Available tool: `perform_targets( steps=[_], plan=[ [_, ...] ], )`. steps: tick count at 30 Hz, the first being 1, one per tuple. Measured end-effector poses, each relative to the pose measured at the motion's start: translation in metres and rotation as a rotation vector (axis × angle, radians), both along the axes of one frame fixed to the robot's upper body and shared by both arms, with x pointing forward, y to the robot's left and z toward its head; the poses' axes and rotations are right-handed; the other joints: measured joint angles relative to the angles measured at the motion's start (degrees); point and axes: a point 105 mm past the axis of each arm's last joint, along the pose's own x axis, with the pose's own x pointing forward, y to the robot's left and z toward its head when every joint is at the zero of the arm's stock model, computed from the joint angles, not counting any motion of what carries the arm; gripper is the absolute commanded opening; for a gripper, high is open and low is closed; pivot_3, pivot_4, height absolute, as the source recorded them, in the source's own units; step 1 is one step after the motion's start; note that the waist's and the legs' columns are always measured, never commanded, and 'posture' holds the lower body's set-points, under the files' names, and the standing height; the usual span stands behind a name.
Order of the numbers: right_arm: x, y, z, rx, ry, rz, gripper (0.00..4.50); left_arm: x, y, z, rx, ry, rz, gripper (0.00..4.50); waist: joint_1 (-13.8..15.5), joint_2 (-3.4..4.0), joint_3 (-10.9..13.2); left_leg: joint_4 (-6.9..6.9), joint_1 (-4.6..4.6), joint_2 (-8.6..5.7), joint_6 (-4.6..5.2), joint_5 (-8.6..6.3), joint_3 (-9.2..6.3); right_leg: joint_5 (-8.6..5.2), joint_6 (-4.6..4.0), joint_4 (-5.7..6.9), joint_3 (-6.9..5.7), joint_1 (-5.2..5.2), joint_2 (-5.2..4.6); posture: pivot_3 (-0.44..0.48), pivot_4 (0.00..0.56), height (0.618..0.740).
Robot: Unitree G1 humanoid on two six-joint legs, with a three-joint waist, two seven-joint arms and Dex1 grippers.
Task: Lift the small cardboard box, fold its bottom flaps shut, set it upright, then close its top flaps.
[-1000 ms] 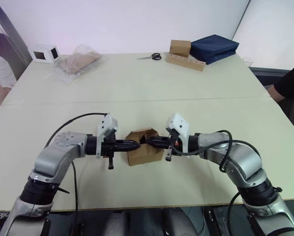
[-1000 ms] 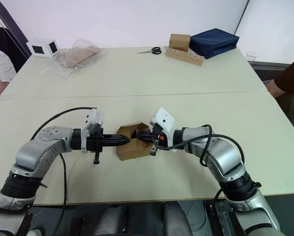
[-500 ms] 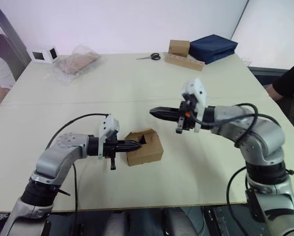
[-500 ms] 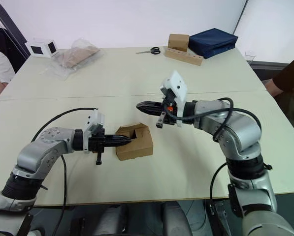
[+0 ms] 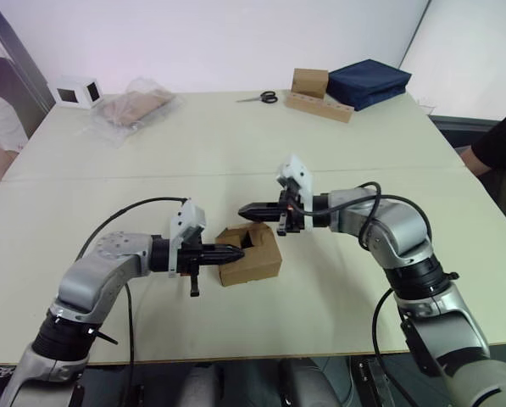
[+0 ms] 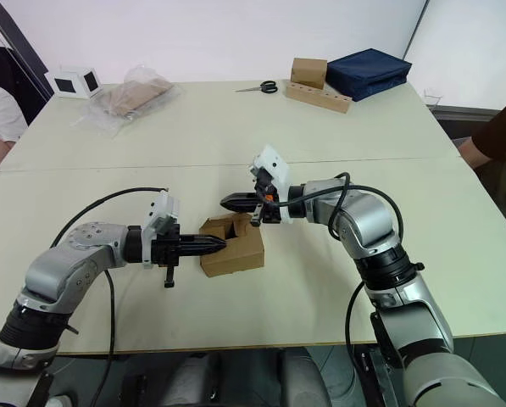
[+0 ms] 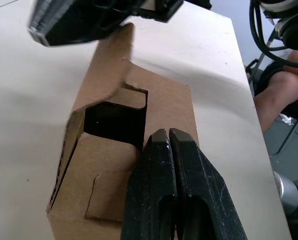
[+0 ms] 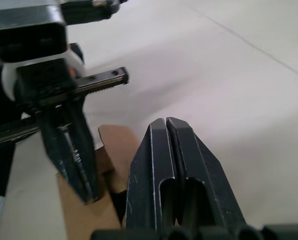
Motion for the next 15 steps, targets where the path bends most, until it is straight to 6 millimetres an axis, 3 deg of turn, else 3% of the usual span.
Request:
perform_targets(
  steps=[10, 15],
  plan=[
    [-0.01, -0.003, -0.023, -0.051, 0.027, 0.009, 0.0, 0.0, 0.004, 0.0, 0.017, 0.002, 0.006, 0.05, 0.0, 0.0, 0.0, 0.0, 0.0, 0.0, 0.0, 0.0, 0.0, 0.0, 0.0, 0.0, 0.0, 0.0, 0.0, 0.0, 0.15, 0.74],
    [-0.011, -0.003, -0.03, -0.076, 0.017, 0.006, 0.0, -0.008, 0.027, 0.005, 0.058, 0.023, 0.009, 0.05, -0.1, 0.0, 0.0, -0.03, 0.0, 0.02, 0.0, 0.0, -0.01, 0.0, 0.0, 0.0, 0.0, -0.02, 0.02, 0.0, 0.15, 0.74]
  ],
)
